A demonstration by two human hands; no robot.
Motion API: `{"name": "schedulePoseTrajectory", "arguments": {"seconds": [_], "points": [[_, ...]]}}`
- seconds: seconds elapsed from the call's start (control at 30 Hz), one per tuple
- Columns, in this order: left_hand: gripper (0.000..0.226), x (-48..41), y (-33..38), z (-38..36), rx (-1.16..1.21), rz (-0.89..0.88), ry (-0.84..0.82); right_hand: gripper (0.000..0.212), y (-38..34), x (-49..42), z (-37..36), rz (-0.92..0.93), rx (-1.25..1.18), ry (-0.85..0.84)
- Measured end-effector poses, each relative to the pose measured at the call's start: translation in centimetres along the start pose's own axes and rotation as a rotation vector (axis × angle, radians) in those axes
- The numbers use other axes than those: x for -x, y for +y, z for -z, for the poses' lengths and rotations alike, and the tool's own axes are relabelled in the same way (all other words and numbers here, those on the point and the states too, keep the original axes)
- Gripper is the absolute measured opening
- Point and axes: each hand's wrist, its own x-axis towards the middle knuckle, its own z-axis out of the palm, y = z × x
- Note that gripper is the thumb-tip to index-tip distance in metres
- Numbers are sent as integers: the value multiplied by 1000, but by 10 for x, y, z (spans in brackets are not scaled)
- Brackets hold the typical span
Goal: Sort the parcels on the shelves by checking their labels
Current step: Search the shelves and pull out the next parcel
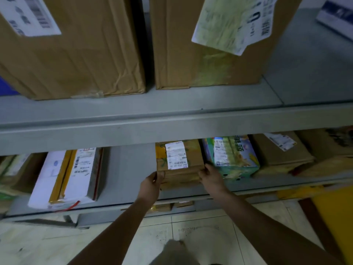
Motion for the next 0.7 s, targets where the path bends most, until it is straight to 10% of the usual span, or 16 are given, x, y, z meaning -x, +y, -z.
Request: {"name": "schedulePoseTrajectory", "arguments": {"seconds": [0.07, 0.23, 0.5, 0.7], "points": [[43, -7, 5, 3, -46, -9, -15, 70, 26, -27, 0, -3, -15, -41], [47, -11, 8, 6, -117, -46, -40, 13, -28, 39, 23, 56, -166, -54], [35, 18, 40, -10, -27, -293, 256, 20, -6, 75, 124, 225, -119, 198], [49, 27, 90, -98, -30, -284, -133, 40, 20, 25, 191, 157, 92, 138]]}}
